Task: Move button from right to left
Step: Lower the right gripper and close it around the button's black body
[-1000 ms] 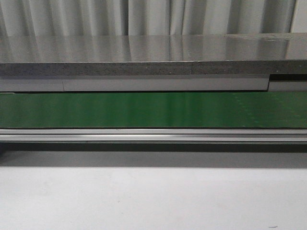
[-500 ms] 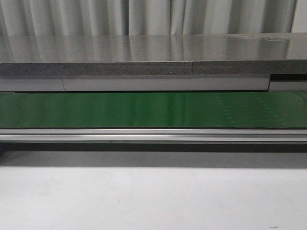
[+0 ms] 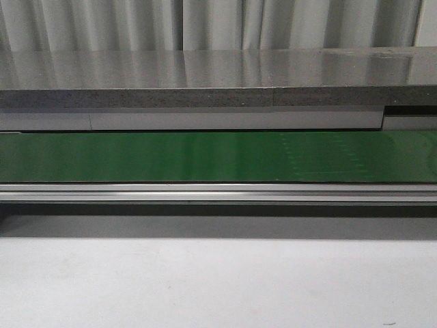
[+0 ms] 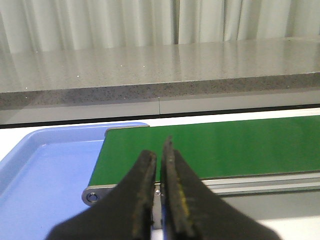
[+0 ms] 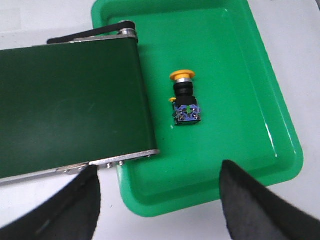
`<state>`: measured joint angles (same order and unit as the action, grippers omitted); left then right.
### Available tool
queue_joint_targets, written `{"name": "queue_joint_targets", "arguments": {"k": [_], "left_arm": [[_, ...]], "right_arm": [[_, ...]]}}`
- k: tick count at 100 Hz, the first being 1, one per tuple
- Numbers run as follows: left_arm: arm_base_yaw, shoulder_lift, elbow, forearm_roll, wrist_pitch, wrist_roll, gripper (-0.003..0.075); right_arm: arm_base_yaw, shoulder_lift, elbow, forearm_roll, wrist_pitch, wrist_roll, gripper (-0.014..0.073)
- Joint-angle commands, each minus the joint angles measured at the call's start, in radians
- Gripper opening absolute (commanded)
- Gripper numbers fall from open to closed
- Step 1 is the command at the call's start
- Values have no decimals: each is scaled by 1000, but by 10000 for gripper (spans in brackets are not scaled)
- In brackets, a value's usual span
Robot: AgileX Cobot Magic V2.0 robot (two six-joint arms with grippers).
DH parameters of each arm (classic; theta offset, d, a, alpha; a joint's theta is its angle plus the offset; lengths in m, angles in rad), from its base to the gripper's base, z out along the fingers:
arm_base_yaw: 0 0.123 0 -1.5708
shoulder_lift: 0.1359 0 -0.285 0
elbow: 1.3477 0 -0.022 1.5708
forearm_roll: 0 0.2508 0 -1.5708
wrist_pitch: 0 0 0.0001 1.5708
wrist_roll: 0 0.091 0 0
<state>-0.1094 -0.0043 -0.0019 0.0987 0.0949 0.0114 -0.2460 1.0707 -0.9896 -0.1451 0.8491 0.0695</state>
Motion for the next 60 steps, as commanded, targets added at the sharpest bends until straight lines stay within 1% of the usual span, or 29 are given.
{"name": "queue_joint_targets", "arguments": {"k": [1, 28, 47, 60], "left_arm": [[0, -37, 40, -6, -81, -11, 5], [0, -37, 40, -6, -81, -11, 5], [0, -37, 40, -6, -81, -11, 5], [0, -37, 40, -6, -81, -11, 5]], "right_arm": [[-40, 75, -59, -42, -79, 0, 477], [-156, 328, -123, -43, -196, -16, 477], [-199, 461, -159, -43, -235, -18, 477], [-207, 519, -173, -42, -260, -19, 477]]}}
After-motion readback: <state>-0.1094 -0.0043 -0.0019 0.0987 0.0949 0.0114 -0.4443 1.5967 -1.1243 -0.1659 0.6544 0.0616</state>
